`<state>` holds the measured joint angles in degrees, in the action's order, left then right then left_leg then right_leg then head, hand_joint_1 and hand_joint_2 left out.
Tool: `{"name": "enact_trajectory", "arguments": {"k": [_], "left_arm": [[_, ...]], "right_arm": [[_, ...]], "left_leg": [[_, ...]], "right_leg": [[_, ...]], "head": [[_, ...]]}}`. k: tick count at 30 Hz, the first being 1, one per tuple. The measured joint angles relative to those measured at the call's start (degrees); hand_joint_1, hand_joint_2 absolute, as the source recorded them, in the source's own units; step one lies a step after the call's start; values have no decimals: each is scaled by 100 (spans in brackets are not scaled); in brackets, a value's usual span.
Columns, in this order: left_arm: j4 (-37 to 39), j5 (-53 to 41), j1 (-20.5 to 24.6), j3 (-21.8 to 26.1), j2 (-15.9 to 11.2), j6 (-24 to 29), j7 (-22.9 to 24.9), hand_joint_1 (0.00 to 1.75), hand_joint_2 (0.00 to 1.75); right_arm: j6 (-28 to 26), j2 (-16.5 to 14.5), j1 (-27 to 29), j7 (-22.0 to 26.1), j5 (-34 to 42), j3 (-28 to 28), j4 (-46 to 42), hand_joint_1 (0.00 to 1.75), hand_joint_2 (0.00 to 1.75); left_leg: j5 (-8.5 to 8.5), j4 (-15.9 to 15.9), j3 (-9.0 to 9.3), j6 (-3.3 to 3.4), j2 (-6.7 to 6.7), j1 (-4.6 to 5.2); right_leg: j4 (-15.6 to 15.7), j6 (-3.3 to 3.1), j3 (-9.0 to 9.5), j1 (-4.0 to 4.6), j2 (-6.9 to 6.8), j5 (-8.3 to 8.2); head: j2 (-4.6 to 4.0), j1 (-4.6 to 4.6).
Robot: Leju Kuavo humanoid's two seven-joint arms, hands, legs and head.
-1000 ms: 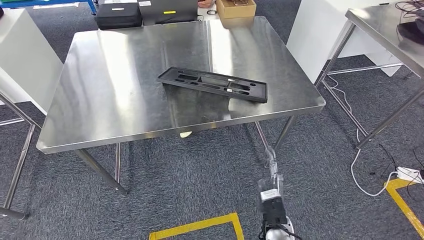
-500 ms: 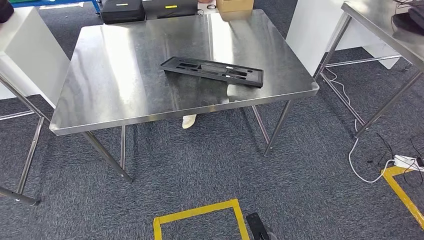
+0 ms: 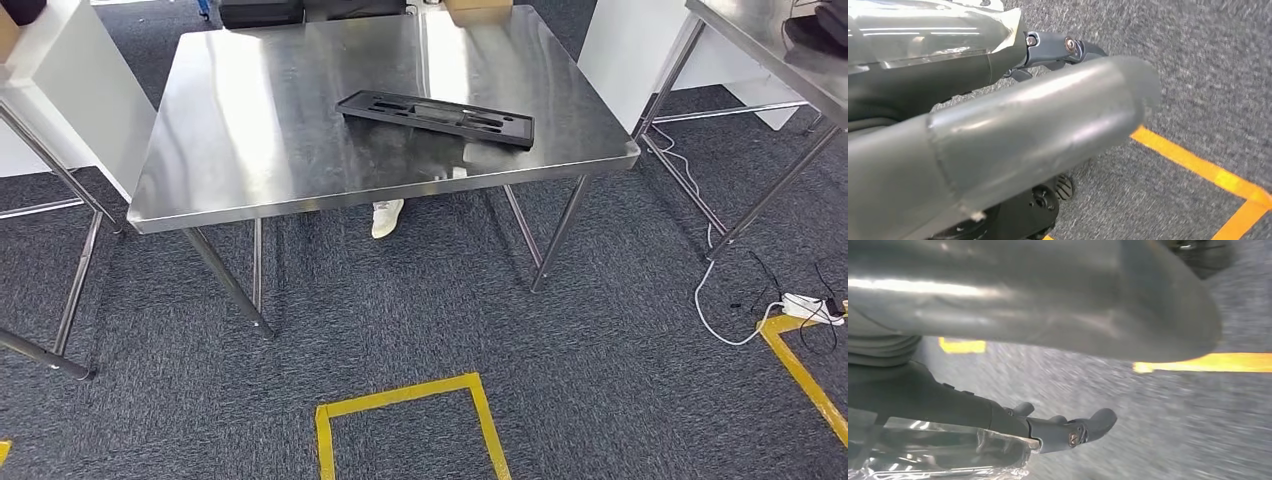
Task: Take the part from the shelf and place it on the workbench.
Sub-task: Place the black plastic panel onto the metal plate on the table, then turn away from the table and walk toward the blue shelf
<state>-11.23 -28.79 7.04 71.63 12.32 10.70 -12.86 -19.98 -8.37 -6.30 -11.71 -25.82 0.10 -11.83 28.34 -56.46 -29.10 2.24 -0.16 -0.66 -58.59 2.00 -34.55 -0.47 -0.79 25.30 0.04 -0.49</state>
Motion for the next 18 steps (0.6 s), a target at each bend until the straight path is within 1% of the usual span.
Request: {"name": "enact_trajectory", "arguments": {"k": [1,3,4,5,6,7,8,9,10,11,12,13,14,15,16,17,18], "left_arm": [[0,-7,-1,-1,4,3,3,0,0],[0,-37,1,-4,7,12,19,0,0],[0,-51,1,-9,8,16,28,0,0],[0,-62,1,-14,10,17,34,0,0],[0,-64,1,-20,12,18,37,0,0],[0,-66,1,-24,14,18,40,0,0],[0,-66,2,-26,15,18,43,0,0],[-1,-67,2,-27,16,18,44,0,0],[-1,-67,2,-28,16,18,45,0,0],[-2,-67,3,-30,17,19,45,0,0],[-2,-68,3,-31,16,19,45,0,0],[-2,-69,0,-31,16,19,47,0,0],[-2,-74,-2,-31,14,20,50,0,0],[-2,-83,-8,-32,10,20,55,0,0],[-2,-95,-13,-36,9,19,60,0,0],[-1,-109,-17,-43,8,17,66,0,0],[-1,-123,-20,-53,7,12,70,0,0]], "right_arm": [[-3,7,38,-43,-58,-14,19,0,0],[-7,13,95,-98,-217,-15,46,0,0],[-8,13,109,-103,-271,-14,55,0,0],[-9,13,114,-106,-307,-13,63,0,0],[-9,12,116,-110,-325,-12,70,0,0],[-10,11,116,-115,-338,-12,75,0,0],[-10,11,115,-120,-345,-12,77,0,0],[-10,9,112,-124,-349,-11,78,0,0],[-11,7,109,-126,-351,-9,79,0,0],[-12,2,105,-127,-353,-8,81,0,0],[-12,-4,104,-127,-358,-7,84,0,0],[-13,-9,111,-127,-376,-5,89,0,0],[-13,-14,114,-127,-418,5,97,0,0],[-13,-18,119,-128,-486,25,104,0,0],[-18,-22,128,-130,-581,61,110,0,0],[-28,-29,129,-131,-683,112,115,0,0],[-47,-37,134,-132,-770,166,117,0,0]], "left_leg": [[-64,22,-68,50,14,-6],[-191,20,-227,97,38,6],[-262,18,-316,100,53,9],[-336,14,-406,95,71,11],[-412,9,-499,84,85,10],[-488,4,-592,66,93,7],[-560,-5,-672,41,96,4],[-626,-14,-746,8,94,8],[-688,-25,-796,-28,93,14],[-754,-26,-826,-63,94,20],[-820,-17,-843,-95,97,22],[-887,-2,-855,-127,98,18],[-901,2,-877,-157,93,2],[-803,-48,-908,-185,85,-13],[-573,-205,-956,-210,77,-27],[-240,-481,-1014,-227,67,-39],[102,-851,-1076,-242,60,-42]], "right_leg": [[-197,-27,-79,1,13,201],[-844,-96,-265,-17,33,719],[-1182,-88,-319,-24,37,888],[-1425,-47,-316,-32,40,942],[-1507,21,-233,-44,41,874],[-1413,97,-63,-60,42,733],[-1134,157,192,-82,43,592],[-701,182,531,-92,47,532],[-210,167,859,-82,59,567],[177,131,1090,-65,69,643],[428,90,1218,-36,78,721],[520,44,1219,-20,82,740],[499,-5,1165,-46,74,707],[485,-63,1118,-63,63,661],[479,-144,1066,-81,45,603],[473,-211,1010,-87,25,545],[466,-261,944,-59,7,485]], "head": [[0,20],[0,58],[0,65],[0,66],[0,70],[0,72],[0,73],[0,76],[0,72],[0,69],[0,66],[0,61],[0,56],[0,51],[0,38],[0,25],[0,14]]}}
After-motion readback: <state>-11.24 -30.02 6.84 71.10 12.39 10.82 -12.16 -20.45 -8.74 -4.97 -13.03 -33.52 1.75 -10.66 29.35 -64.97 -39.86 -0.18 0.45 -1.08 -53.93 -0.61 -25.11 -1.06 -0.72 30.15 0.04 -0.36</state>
